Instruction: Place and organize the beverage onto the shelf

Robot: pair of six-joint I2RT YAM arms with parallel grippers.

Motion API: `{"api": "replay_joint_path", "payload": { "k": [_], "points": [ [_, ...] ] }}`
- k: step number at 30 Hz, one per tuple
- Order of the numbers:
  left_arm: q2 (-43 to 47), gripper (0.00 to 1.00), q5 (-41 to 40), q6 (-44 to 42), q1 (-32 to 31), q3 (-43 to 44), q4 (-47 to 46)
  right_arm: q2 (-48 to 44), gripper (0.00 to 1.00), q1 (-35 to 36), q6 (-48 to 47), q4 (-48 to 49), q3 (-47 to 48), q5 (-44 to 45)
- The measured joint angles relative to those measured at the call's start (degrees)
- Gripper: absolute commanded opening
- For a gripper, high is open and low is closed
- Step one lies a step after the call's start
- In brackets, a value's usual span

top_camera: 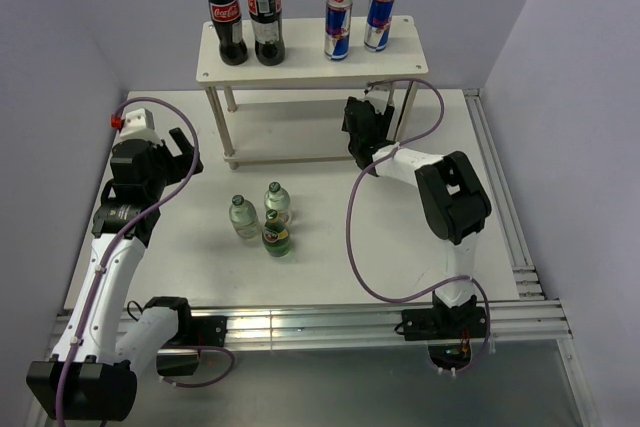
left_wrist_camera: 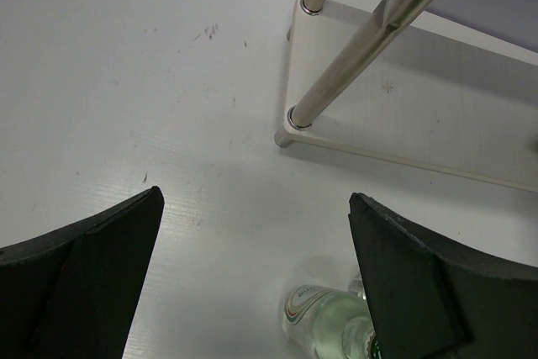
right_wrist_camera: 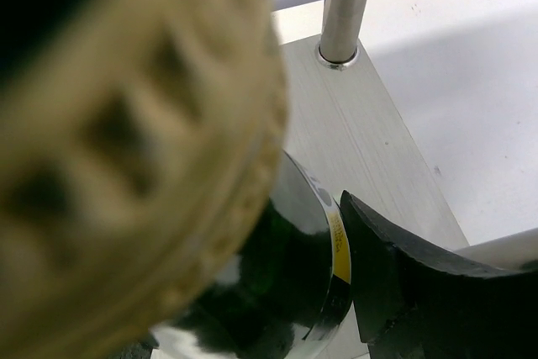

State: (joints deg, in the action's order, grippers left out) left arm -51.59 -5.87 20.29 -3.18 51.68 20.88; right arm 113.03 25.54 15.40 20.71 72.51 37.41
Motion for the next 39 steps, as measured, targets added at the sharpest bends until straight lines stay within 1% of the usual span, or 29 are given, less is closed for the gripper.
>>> {"api": "replay_joint_path", "payload": {
  "k": [1, 2, 4, 7, 10, 11, 12, 16, 20, 32, 39],
  "points": [
    [0.00, 0.99, 0.00, -0.04, 0.00, 0.00, 0.00, 0.04, 0.49, -0.09, -0.02, 0.00, 0.09, -0.04],
    [0.00, 0.99, 0.00, -0.09, 0.00, 0.00, 0.00, 0.07, 0.58, -0.13, -0.02, -0.02, 0.13, -0.13],
    [0.00, 0.99, 0.00, -0.09, 0.00, 0.00, 0.00, 0.09, 0.71, -0.17, -0.02, 0.00, 0.13, -0.22],
    [0.00, 0.99, 0.00, -0.09, 0.00, 0.00, 0.00, 0.09, 0.83, -0.20, -0.02, -0.02, 0.13, -0.35],
    [0.00, 0.99, 0.00, -0.11, 0.00, 0.00, 0.00, 0.09, 0.91, -0.22, -0.04, 0.07, 0.13, -0.37],
    [0.00, 0.99, 0.00, -0.09, 0.00, 0.00, 0.00, 0.09, 0.98, -0.24, -0.02, 0.09, 0.13, -0.37],
    [0.00, 0.99, 0.00, -0.09, 0.00, 0.00, 0.00, 0.09, 1.00, -0.28, 0.02, 0.09, 0.13, -0.39],
    [0.00, 0.99, 0.00, -0.11, 0.00, 0.00, 0.00, -0.17, 1.00, -0.31, -0.04, 0.11, -0.22, -0.52],
    [0.00, 0.99, 0.00, -0.11, 0.00, 0.00, 0.00, -2.10, 1.00, -0.31, 0.15, 0.20, -2.89, -1.40],
    [0.00, 0.99, 0.00, -0.11, 0.00, 0.00, 0.00, -12.20, 1.00, 0.74, 1.22, 0.59, -12.48, -6.03],
    [0.07, 0.99, 0.00, -0.11, 0.00, 0.00, 0.00, -19.50, 1.00, 5.57, 1.22, 0.70, -17.59, -6.47]
  ]
}}
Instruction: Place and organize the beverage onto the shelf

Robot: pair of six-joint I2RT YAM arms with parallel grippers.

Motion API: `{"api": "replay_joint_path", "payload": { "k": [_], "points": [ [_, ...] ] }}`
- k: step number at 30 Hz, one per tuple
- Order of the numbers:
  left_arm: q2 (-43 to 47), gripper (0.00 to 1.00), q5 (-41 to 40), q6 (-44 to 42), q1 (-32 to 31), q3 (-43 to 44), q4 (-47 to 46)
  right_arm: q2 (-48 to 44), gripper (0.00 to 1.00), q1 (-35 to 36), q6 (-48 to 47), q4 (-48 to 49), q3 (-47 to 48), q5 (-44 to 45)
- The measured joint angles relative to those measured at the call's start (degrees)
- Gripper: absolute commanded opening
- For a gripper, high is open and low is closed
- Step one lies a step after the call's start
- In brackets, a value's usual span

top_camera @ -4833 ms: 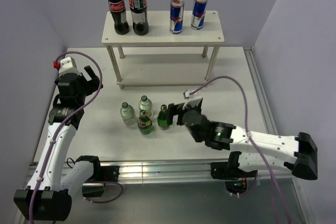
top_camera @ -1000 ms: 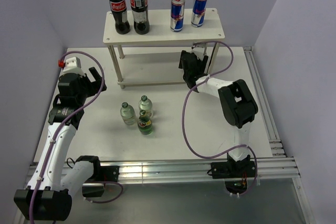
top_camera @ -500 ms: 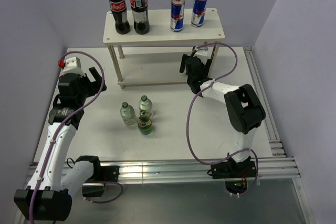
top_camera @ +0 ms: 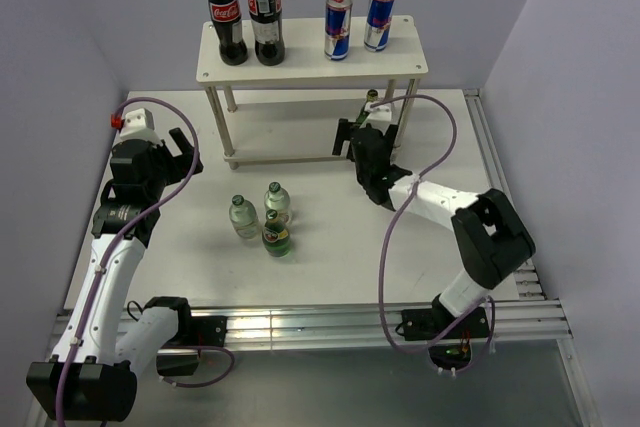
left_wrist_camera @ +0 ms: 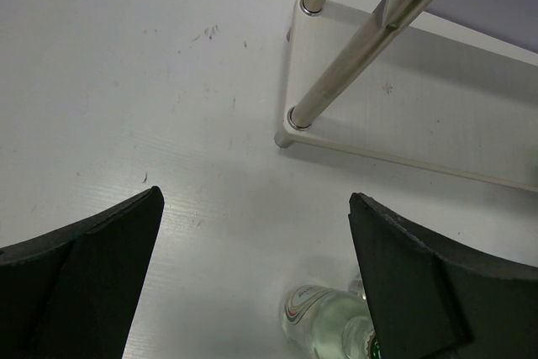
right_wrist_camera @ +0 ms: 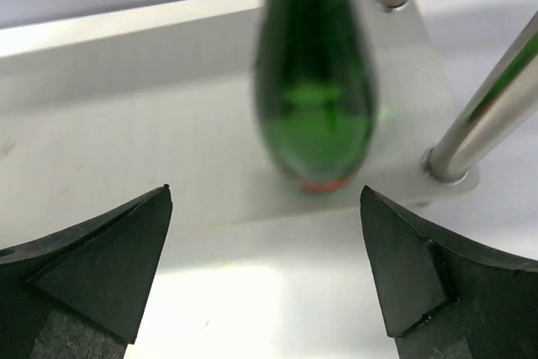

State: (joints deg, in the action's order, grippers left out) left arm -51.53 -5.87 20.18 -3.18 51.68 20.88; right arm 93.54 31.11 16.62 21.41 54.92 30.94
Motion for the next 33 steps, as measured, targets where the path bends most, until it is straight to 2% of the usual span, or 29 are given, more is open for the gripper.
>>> {"api": "replay_joint_path", "payload": {
  "k": [7, 13, 18, 22, 25, 33],
  "points": [
    [0.28, 0.99, 0.00, 0.00, 0.00, 0.00, 0.02, -13.11, 1.00, 10.16, 1.29, -4.50, -7.93, 4.20],
    [0.37, 0.99, 0.02, 0.00, 0.00, 0.00, 0.02, -29.33, 1.00, 26.93, 5.97, -11.85, -13.73, 11.04],
    [0.37, 0.99, 0.00, 0.02, 0.00, 0.00, 0.00, -35.45, 1.00, 41.48, 9.81, -14.25, -17.92, 13.62],
    [0.37, 0.99, 0.00, 0.00, 0.00, 0.00, 0.00, -30.82, 1.00, 51.74, 11.06, -14.03, -19.82, 14.27],
    [0.37, 0.99, 0.00, 0.00, 0.00, 0.00, 0.00, -24.85, 1.00, 56.48, 11.39, -12.04, -19.82, 14.75],
    [0.37, 0.99, 0.00, 0.00, 0.00, 0.00, 0.02, -9.44, 1.00, 58.25, 9.44, -1.95, -18.27, 15.98]
  ]
}}
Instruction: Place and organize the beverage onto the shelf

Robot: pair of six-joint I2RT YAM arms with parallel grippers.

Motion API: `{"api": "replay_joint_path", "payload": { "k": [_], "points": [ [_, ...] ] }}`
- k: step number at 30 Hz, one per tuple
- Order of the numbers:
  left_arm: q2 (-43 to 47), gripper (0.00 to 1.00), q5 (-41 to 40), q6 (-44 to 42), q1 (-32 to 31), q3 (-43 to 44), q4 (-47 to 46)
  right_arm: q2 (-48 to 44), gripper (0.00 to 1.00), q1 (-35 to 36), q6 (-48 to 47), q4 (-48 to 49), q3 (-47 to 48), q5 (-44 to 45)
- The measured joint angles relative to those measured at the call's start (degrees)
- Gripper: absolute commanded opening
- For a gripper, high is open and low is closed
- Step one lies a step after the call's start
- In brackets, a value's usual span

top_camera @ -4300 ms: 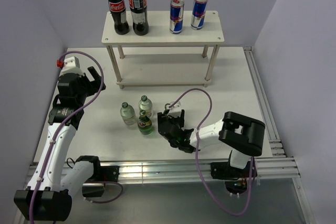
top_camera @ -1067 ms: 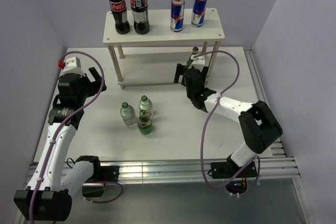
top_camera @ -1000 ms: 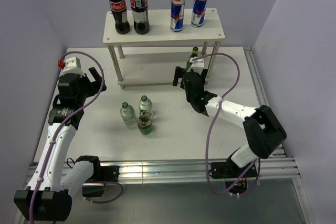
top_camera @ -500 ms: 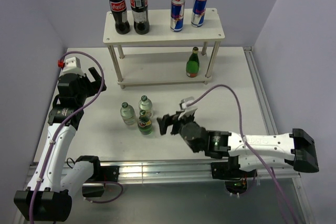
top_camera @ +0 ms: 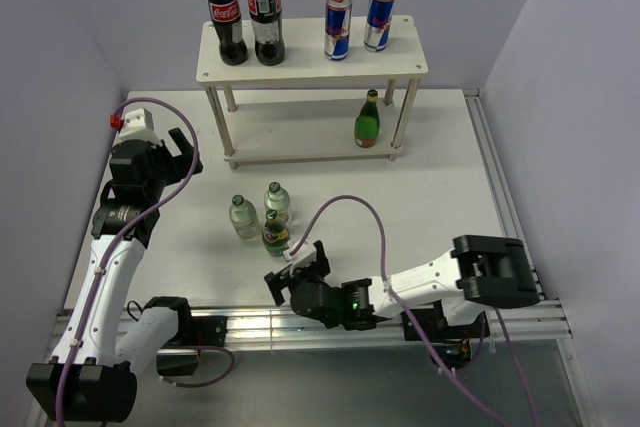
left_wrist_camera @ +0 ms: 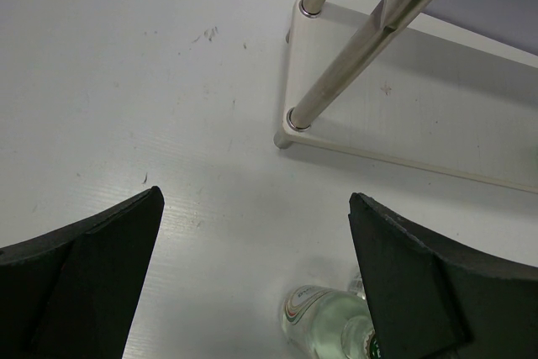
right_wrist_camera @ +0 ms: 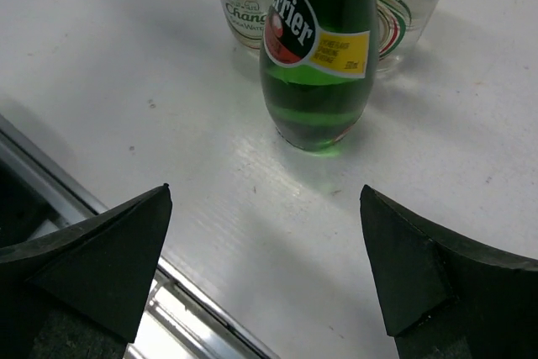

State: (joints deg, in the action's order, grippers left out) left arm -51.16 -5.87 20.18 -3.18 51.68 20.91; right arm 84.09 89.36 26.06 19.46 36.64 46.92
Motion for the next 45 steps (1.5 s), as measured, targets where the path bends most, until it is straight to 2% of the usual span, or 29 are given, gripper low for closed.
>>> {"api": "replay_joint_path", "payload": {
  "k": [14, 26, 28, 31, 32, 34, 35, 37, 38, 39, 45],
  "points": [
    [0.00, 0.99, 0.04, 0.00, 0.00, 0.00, -0.02, 17.86, 1.00, -7.02, -4.55, 10.80, 10.32, 5.38],
    [0.00, 0.99, 0.48, 0.00, 0.00, 0.00, -0.02, 22.43, 1.00, -11.80, -5.53, 14.03, 12.94, 6.86],
    [0.00, 0.99, 0.57, 0.00, 0.00, 0.00, -0.02, 22.95, 0.97, -12.04, -5.49, 14.29, 13.31, 6.97],
    [0.00, 0.99, 0.68, 0.00, 0.00, 0.00, -0.02, 24.11, 0.81, -12.15, -4.96, 14.64, 13.86, 7.04],
    [0.00, 0.99, 0.68, 0.00, 0.00, 0.00, -0.02, 24.52, 0.66, -12.17, -4.55, 14.82, 14.05, 6.97],
    [0.00, 0.99, 0.68, 0.00, 0.00, 0.00, -0.02, 25.00, 0.52, -12.15, -4.15, 15.21, 14.21, 7.32],
    [0.00, 0.99, 0.68, 0.00, 0.00, 0.00, -0.02, 25.00, 0.39, -12.17, -3.72, 15.28, 14.25, 7.52],
    [0.00, 0.99, 0.68, 0.00, 0.00, 0.00, -0.02, 25.00, 0.21, -12.28, -3.28, 15.17, 14.27, 7.52],
    [0.00, 0.99, 0.68, 0.00, 0.00, 0.00, -0.02, 25.00, 0.07, -12.28, -2.93, 15.02, 14.27, 7.56],
    [0.00, 0.99, 0.68, 0.00, 0.00, 0.00, -0.02, 24.98, 0.01, -12.28, -2.64, 14.91, 14.27, 7.72],
    [0.00, 0.99, 0.68, 0.00, 0.00, 0.00, -0.02, 22.73, 0.00, -12.24, 1.22, 10.62, 13.46, 8.28]
  ]
}}
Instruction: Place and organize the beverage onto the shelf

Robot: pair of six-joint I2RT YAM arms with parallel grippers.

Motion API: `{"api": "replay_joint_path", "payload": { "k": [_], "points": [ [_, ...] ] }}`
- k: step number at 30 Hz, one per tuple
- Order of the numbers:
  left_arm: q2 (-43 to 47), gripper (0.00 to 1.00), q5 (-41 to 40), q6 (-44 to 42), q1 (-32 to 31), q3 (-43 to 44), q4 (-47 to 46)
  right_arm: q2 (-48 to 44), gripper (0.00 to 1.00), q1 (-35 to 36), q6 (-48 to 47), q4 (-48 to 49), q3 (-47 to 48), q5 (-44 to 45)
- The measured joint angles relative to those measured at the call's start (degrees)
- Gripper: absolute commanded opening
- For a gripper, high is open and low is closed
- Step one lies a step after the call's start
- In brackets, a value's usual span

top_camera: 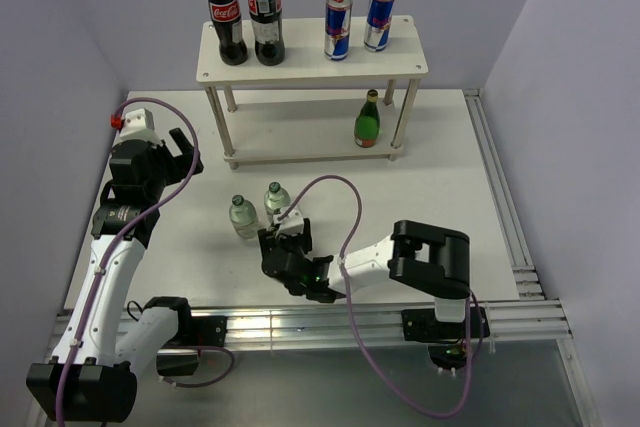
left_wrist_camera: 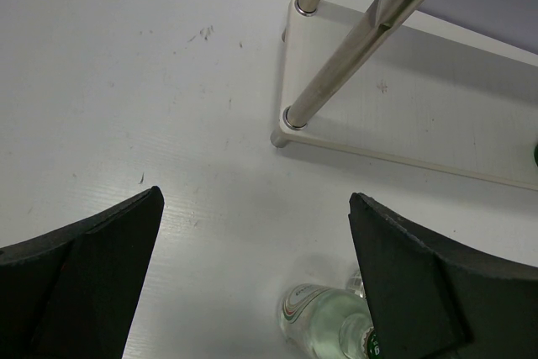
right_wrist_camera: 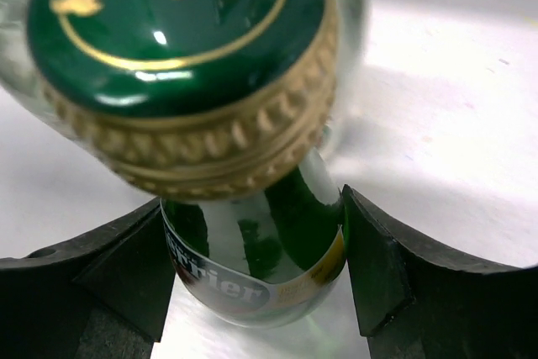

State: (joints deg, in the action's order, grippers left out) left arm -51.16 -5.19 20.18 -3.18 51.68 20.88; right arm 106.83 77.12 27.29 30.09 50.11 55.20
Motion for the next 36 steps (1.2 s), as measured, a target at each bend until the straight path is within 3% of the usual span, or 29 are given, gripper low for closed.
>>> {"api": "replay_joint_path", "payload": {
  "k": [11, 15, 19, 25, 36],
  "points": [
    [0.00, 0.99, 0.00, 0.00, 0.02, 0.00, 0.00, -18.10, 0.00, 0.61, 7.17, -21.49, -8.22, 4.66],
    [0.00, 1.00, 0.00, 0.00, 0.07, 0.00, 0.00, -24.17, 0.00, -0.83, 5.03, -22.03, -9.01, 6.05],
    [0.00, 0.99, 0.00, 0.00, 0.07, 0.00, 0.00, -27.71, 0.00, -6.56, -0.13, -18.38, -9.42, 5.31],
    [0.00, 0.99, 0.00, 0.00, 0.11, 0.00, 0.02, -25.73, 0.00, -18.14, -8.44, -12.85, -7.54, 1.99],
    [0.00, 0.99, 0.24, 0.00, 0.11, 0.00, 0.00, -7.37, 0.00, -32.17, -14.60, -9.97, 10.08, -8.26]
  ]
}}
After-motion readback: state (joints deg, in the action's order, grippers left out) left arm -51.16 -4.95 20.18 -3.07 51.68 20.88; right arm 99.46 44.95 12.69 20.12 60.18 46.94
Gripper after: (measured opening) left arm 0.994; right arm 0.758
